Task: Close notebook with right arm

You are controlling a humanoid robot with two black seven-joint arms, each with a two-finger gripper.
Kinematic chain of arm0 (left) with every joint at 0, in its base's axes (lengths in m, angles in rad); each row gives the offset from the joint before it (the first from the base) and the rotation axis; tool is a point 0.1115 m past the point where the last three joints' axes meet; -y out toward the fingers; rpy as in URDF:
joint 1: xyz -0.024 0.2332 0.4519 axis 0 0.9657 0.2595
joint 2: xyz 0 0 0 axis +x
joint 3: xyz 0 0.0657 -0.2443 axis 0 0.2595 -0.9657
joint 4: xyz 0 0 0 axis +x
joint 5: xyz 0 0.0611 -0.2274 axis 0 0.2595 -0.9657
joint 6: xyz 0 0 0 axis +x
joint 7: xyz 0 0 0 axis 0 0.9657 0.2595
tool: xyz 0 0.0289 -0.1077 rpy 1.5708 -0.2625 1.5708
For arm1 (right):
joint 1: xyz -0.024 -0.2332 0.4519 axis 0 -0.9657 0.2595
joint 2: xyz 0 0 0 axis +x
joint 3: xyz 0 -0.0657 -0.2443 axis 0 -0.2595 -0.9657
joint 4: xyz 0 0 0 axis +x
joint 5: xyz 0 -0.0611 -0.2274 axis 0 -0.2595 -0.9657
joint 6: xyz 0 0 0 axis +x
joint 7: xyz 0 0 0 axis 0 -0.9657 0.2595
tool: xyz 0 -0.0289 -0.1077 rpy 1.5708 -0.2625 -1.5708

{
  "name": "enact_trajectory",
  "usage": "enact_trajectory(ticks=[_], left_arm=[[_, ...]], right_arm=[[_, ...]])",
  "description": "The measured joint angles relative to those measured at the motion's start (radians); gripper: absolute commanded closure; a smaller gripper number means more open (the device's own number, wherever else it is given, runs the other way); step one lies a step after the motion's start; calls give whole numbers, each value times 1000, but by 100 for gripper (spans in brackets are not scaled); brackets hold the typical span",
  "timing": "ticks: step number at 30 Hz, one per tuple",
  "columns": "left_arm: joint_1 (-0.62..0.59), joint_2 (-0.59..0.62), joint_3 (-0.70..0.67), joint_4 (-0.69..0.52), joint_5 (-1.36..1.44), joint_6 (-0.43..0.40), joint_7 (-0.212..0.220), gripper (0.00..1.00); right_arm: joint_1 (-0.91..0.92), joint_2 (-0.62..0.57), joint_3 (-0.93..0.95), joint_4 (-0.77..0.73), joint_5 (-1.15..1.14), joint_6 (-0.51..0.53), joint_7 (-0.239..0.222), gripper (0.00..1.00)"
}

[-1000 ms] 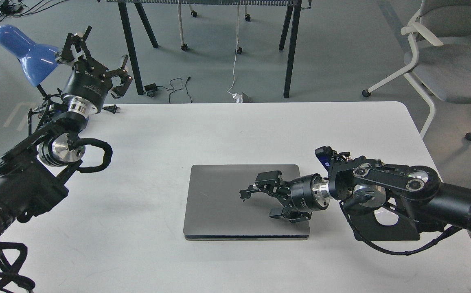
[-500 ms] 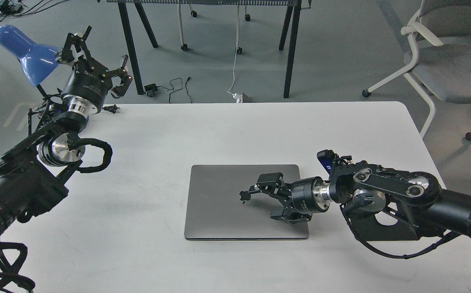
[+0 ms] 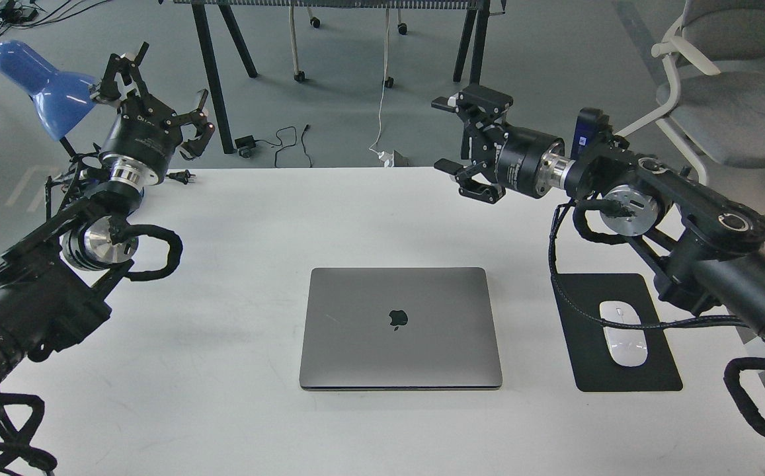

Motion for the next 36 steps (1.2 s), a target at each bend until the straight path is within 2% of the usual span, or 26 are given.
enact_trajectory(ticks=[6, 11, 16, 22, 36], left_arm=[[0, 0, 0, 0, 0, 0, 0, 0], [0, 0, 0, 0, 0, 0, 0, 0], [0, 0, 0, -1, 0, 0, 0, 0], [0, 0, 0, -1, 0, 1, 0, 0], [0, 0, 0, 0, 0, 0, 0, 0]], right_arm=[[1, 66, 237, -55, 8, 3, 2, 0], [-12, 109, 365, -70, 85, 10, 32, 0], [-40, 116, 434, -81, 217, 10, 56, 0], [-123, 117, 507, -58, 296, 18, 58, 0], [-216, 112, 517, 24, 321, 75, 59, 0]])
